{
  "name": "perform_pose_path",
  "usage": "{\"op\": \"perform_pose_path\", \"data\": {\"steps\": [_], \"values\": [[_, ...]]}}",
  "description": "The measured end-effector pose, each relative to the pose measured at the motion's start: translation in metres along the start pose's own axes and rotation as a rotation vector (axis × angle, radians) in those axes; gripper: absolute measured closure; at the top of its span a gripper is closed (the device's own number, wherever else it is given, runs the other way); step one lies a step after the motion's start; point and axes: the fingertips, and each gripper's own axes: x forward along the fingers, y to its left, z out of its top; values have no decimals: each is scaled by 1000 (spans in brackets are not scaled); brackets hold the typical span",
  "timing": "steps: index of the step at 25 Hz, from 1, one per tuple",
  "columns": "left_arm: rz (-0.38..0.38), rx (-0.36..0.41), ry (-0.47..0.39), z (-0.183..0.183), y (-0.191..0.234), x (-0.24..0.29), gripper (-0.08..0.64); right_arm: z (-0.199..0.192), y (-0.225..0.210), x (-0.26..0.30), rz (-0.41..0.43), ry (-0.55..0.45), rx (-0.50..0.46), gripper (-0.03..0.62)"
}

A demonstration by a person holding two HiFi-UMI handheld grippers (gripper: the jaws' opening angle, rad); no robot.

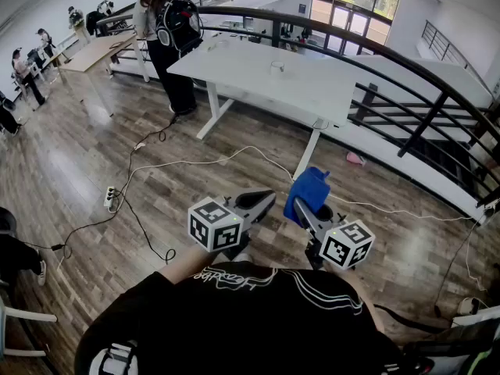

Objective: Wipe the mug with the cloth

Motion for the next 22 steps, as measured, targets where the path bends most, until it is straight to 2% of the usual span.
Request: {"op": "perform_pose_path", "data": {"steps": [11, 22], "values": [[-6, -12, 23, -2, -11, 14, 554, 3, -9, -16, 16, -4, -8, 541], [9, -42, 39, -7, 43, 46, 554, -1, -60, 18, -6, -2, 38, 541]]}}
